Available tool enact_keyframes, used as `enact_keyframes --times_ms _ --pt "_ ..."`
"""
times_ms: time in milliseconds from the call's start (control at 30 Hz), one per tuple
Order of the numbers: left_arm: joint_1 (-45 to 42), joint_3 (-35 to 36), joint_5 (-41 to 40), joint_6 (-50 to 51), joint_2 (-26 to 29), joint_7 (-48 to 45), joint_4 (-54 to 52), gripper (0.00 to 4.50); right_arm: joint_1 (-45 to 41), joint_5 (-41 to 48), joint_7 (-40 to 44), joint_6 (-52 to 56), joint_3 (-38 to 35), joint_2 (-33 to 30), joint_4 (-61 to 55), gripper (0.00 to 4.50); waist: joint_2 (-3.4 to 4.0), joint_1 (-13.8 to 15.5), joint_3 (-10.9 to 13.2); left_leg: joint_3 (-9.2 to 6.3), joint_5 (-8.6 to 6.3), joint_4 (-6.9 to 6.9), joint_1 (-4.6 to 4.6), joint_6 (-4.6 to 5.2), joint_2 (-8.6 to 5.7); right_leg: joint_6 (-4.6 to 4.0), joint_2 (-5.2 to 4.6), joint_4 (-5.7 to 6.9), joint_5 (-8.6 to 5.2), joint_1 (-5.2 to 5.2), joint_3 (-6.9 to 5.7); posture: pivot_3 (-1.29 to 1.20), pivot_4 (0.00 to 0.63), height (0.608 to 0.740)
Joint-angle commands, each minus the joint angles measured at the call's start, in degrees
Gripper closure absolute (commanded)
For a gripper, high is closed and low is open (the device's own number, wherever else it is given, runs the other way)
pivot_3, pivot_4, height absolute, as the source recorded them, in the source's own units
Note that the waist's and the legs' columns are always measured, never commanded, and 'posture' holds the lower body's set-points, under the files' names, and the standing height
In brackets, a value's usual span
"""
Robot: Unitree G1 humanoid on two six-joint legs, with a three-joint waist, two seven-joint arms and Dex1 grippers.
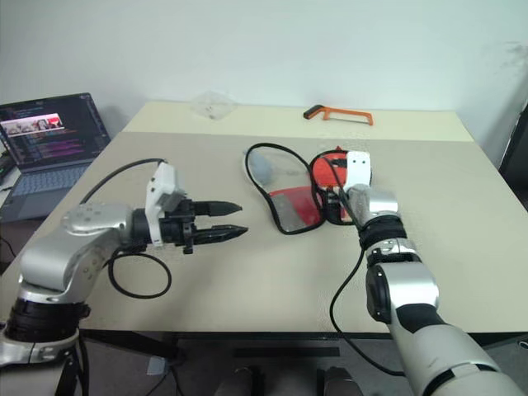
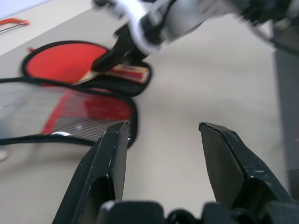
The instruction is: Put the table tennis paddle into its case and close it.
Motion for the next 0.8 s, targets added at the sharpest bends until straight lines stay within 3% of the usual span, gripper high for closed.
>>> enact_keyframes --times_ms 33,100,200,267,467,567,733,800 --pt "-0.4 2.4 1.0 -2.6 2.9 -1.6 2.4 1.88 6.6 4.8 14.1 13.2 6.8 -10.2 -28.1 0.02 0.0 0.6 0.0 0.0 0.0 -0.02 -0.02 0.0 0.0 -0.01 -0.01 -0.02 -0.01 -0.01 -0.01 0.0 0.15 0.74" --pt "-0.7 2.7 2.0 -3.9 3.8 -1.7 5.0 1.88 13.0 9.2 23.8 16.0 9.8 -18.5 -41.0 0.02 -0.01 1.1 0.0 0.0 -0.02 -0.07 -0.08 -0.01 -0.01 -0.04 -0.03 -0.09 -0.07 -0.04 -0.03 0.0 0.15 0.74" --pt "-1.4 1.4 5.5 -6.5 4.8 -1.5 10.0 1.88 21.6 12.3 34.1 9.7 9.3 -26.9 -50.4 0.02 -0.03 1.3 0.0 0.0 -0.04 -0.1 -0.03 -0.03 0.03 -0.15 0.01 -0.05 -0.18 -0.04 -0.07 0.0 0.15 0.74" --pt "-2.1 -0.5 8.7 -8.9 4.4 -0.9 14.0 1.88 26.3 12.3 38.7 0.9 8.0 -29.2 -53.1 0.02 -0.03 1.1 0.0 -0.02 -0.04 -0.1 0.12 -0.02 0.04 -0.15 0.05 -0.01 -0.21 0.04 -0.06 0.0 0.15 0.74" --pt "-9.7 -6.5 17.9 -14.3 -3.7 5.8 28.4 1.88 31.9 13.2 46.0 -7.4 7.9 -30.8 -54.6 0.02 -0.04 0.9 0.0 -0.02 0.07 0.29 0.15 0.1 0.04 0.26 0.06 0.01 -0.15 0.22 0.0 0.0 0.15 0.74" --pt "-12.7 -8.9 22.2 -18.6 -7.5 8.8 35.7 2.48 32.1 11.9 45.7 -9.4 8.7 -30.3 -54.0 0.0 -0.04 0.9 0.0 -0.02 0.06 0.6 0.13 0.1 0.03 0.38 0.04 0.0 -0.06 0.34 0.02 0.0 0.15 0.74" --pt "-16.4 -10.4 25.3 -23.0 -14.0 11.2 44.9 4.34 32.2 11.3 44.4 -10.0 9.0 -29.5 -54.1 0.0 -0.04 1.3 0.0 -0.01 0.06 0.66 0.1 0.09 0.02 0.31 0.01 0.0 0.04 0.34 0.03 0.0 0.15 0.74" --pt "-17.3 -10.1 25.6 -24.5 -15.9 11.4 47.3 4.47 32.3 11.1 44.1 -10.0 8.9 -29.3 -54.2 0.0 -0.04 1.4 0.0 -0.02 0.06 0.66 0.08 0.09 0.01 0.29 0.02 0.0 0.05 0.35 0.02 0.0 0.15 0.74"
